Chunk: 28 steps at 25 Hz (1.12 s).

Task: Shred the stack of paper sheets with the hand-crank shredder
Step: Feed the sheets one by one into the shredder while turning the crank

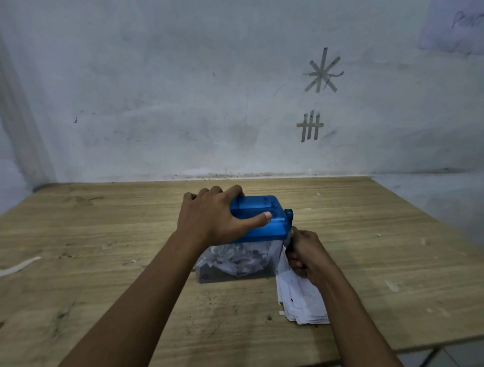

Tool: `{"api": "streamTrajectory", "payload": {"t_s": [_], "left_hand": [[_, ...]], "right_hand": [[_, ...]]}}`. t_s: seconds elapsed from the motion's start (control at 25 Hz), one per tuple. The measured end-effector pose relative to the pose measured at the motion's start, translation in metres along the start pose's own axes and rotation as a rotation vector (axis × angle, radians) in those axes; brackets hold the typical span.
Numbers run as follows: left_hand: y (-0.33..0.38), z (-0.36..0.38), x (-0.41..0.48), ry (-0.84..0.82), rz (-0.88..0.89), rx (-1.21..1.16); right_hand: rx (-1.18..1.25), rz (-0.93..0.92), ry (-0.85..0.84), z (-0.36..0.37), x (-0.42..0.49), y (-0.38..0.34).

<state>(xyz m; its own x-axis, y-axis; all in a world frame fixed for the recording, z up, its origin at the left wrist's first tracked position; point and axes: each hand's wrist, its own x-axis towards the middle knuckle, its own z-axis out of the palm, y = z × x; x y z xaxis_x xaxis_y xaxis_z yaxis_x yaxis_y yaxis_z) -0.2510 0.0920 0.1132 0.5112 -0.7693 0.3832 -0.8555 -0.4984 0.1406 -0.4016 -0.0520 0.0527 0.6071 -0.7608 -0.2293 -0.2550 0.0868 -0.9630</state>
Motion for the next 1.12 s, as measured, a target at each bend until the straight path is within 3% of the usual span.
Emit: {"api": "streamTrajectory", "payload": {"t_s": [0.24,0.4,0.52,0.64,1.12], "left_hand": [[-0.001,0.001,-0.001,-0.003,0.004,-0.03],[-0.003,0.0,-0.001,0.001,0.033,-0.035],[-0.005,0.0,0.003,0.019,0.045,-0.036],[-0.008,0.001,0.008,0.02,0.063,-0.042],[-0.009,0.0,0.012,-0.014,0.051,-0.084]], "right_hand": [[-0.158,-0.125,0.08,-0.003,-0.01,0.004],[-0.394,-0.329,0.291,-0.018,-0.014,0.02],[-0.657,-0.152,0.422,-0.038,-0.008,0.043],[-0.864,0.021,0.32,-0.042,-0.01,0.054],[-0.499,-0.195,0.457,-0.033,-0.001,0.036]]}}
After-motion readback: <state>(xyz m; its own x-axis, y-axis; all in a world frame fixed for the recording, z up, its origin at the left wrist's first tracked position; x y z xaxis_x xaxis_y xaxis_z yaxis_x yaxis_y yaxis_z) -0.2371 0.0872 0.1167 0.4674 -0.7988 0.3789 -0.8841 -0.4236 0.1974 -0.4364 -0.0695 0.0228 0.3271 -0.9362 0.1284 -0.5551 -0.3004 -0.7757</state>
